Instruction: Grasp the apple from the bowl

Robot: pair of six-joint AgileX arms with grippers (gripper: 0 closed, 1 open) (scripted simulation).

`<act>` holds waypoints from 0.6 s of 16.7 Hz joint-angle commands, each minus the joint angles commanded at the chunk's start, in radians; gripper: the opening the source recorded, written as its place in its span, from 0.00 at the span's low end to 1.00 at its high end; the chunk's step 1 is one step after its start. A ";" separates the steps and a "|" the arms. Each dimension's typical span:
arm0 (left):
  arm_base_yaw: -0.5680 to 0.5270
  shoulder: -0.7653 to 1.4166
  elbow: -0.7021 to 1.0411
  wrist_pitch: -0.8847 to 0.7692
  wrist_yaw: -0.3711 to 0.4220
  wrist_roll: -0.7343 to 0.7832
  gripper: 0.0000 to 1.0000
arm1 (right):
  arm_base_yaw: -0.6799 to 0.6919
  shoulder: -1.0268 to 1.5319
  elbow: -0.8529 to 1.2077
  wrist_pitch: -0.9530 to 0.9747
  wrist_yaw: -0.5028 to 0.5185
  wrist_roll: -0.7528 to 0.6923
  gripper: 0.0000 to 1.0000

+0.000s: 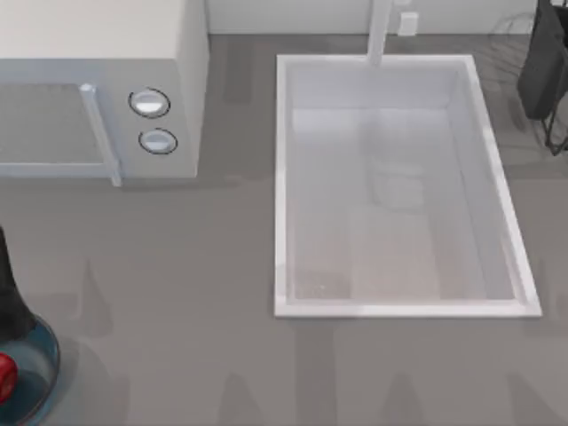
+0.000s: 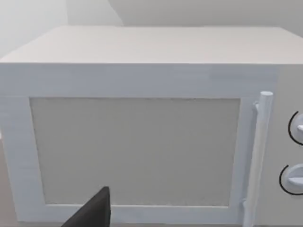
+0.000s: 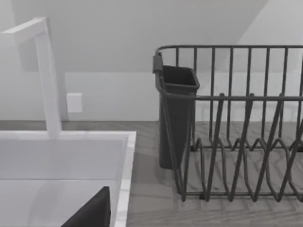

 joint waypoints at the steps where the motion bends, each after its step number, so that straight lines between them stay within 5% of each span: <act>1: 0.000 0.002 0.001 -0.002 0.000 0.000 1.00 | 0.000 0.000 0.000 0.000 0.000 0.000 1.00; 5: 0.012 0.111 0.089 -0.111 0.000 0.013 1.00 | 0.000 0.000 0.000 0.000 0.000 0.000 1.00; 10: 0.041 0.463 0.316 -0.439 0.000 0.047 1.00 | 0.000 0.000 0.000 0.000 0.000 0.000 1.00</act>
